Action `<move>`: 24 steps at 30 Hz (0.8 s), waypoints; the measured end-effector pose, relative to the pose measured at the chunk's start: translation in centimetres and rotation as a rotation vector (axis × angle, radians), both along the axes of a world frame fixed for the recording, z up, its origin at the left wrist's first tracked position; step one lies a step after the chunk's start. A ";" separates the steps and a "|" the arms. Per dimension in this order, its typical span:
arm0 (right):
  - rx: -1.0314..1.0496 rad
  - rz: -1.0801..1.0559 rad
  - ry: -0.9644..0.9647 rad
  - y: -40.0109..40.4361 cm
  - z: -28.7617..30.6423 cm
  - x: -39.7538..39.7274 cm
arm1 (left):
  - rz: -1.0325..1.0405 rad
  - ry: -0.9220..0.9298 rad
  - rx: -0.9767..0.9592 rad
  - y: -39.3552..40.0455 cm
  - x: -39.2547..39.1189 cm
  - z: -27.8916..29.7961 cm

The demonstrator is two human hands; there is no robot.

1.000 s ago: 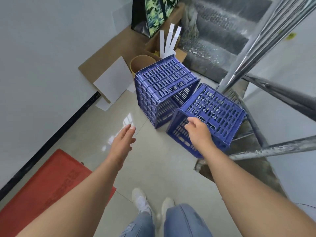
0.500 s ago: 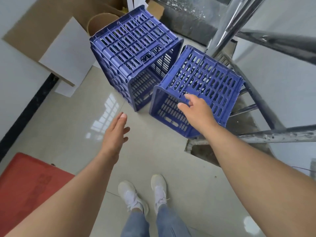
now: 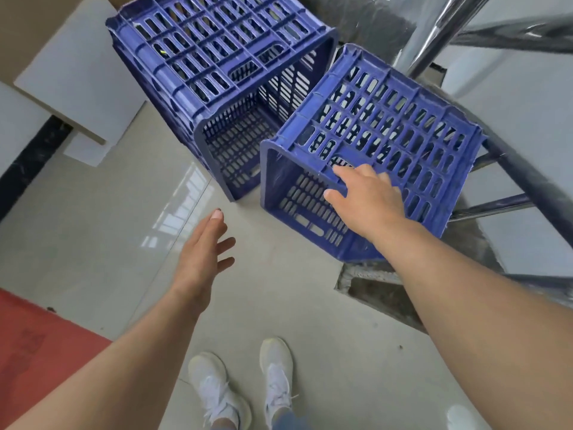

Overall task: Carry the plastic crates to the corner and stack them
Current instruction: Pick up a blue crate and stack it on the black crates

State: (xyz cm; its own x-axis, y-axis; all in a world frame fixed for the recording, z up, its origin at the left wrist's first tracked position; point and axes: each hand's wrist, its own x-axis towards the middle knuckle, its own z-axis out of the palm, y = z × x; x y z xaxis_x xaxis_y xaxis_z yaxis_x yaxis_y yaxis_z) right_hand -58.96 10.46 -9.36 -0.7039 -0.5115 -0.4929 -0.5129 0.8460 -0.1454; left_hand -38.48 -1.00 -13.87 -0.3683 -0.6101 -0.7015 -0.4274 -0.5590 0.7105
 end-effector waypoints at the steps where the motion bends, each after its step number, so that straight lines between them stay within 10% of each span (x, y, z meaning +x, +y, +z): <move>1: 0.004 0.000 0.005 -0.1 -0.5 0.0 | 0.003 -0.002 0.006 0.1 -0.1 -0.5; 24: -0.079 -0.044 0.110 -2.2 -3.4 6.7 | 0.197 -0.034 0.021 -1.6 10.1 -3.1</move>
